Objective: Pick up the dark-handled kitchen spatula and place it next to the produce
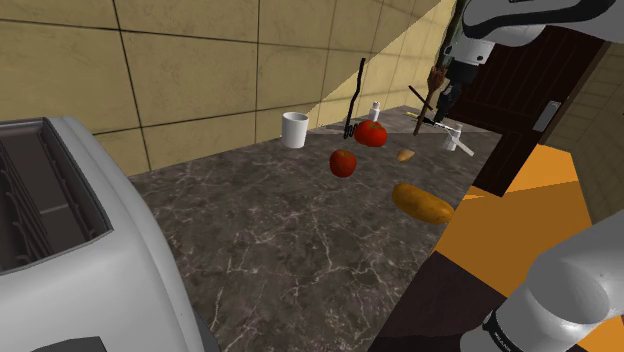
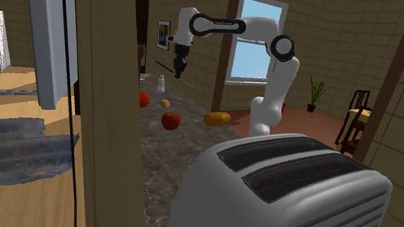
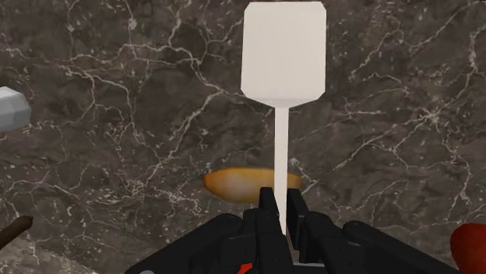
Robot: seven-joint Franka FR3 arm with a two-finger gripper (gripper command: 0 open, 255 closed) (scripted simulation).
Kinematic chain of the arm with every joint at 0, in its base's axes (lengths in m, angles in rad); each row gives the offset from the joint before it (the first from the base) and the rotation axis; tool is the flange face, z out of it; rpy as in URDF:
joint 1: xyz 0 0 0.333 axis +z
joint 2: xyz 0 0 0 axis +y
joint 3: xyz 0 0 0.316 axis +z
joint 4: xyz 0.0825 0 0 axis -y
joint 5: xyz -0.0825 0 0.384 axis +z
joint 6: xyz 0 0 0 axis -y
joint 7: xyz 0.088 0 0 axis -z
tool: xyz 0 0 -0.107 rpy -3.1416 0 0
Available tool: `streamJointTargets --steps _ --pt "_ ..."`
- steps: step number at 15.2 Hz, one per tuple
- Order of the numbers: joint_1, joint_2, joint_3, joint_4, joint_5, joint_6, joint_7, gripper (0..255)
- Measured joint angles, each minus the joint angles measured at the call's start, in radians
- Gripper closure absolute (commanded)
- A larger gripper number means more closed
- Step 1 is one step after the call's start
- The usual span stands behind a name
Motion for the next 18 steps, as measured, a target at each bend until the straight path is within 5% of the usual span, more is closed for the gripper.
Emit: streamJointTargets --steps 9,18 --pt "-0.079 0.244 -0.138 0.251 0.067 -0.023 -0.23 255" --pt "-0.085 0.251 -0.145 0.142 0.071 0.091 -0.251 255"
